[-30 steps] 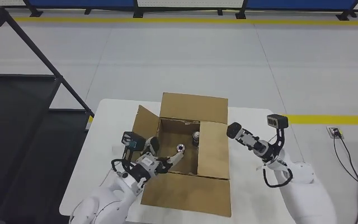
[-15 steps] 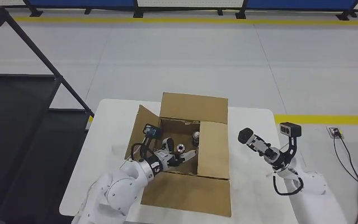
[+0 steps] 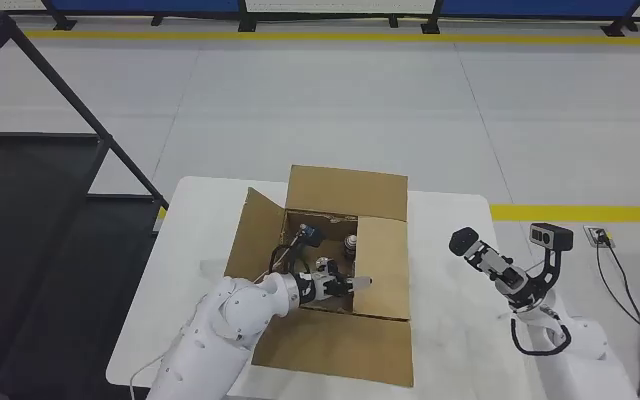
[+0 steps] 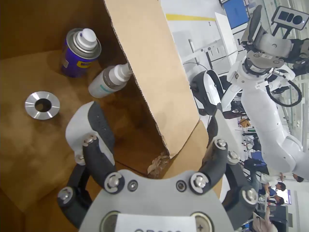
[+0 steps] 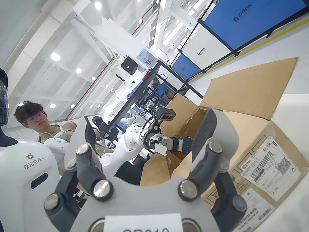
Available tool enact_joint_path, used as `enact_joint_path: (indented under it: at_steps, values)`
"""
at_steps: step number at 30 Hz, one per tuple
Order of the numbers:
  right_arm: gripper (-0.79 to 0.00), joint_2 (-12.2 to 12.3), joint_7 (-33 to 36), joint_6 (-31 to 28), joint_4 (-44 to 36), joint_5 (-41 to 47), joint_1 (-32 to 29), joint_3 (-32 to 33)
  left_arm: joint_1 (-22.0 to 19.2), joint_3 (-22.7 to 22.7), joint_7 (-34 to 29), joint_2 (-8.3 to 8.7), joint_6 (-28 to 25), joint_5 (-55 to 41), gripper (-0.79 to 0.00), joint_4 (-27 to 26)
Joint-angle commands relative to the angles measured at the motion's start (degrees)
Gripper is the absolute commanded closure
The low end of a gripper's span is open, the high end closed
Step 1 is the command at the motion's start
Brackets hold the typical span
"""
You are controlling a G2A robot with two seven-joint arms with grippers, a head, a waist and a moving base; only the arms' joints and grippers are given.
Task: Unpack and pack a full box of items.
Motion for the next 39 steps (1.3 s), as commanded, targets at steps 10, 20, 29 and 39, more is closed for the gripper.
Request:
enact_joint_path:
  at_steps: [10, 20, 29, 39]
  values:
    - [-0.785, 0.7, -1.4, -1.3, -1.0, 1.1, -2.4, 1.1, -5.3, 4.2, 0.5, -2.15, -5.7, -9.6, -0.785, 8.9]
    - [-0.785, 1.1, -2.7, -2.7, -1.6, 3.4, -4.2, 1.4, -2.6, 2.7, 2.6, -1.56, -7.0, -7.3, -0.785, -0.5]
    - [-0.785, 1.9, -4.3, -4.3, -1.0, 8.2, -6.1, 3.8, -4.9, 7.3, 5.5, -2.95, -4.3, -5.5, -0.785, -5.9]
    - [-0.785, 3.4, -5.7, -5.7, 2.4, 16.8, -9.9, 8.6, -16.8, 17.9, 7.3, -8.39, -2.6, -11.4, -0.785, 6.7]
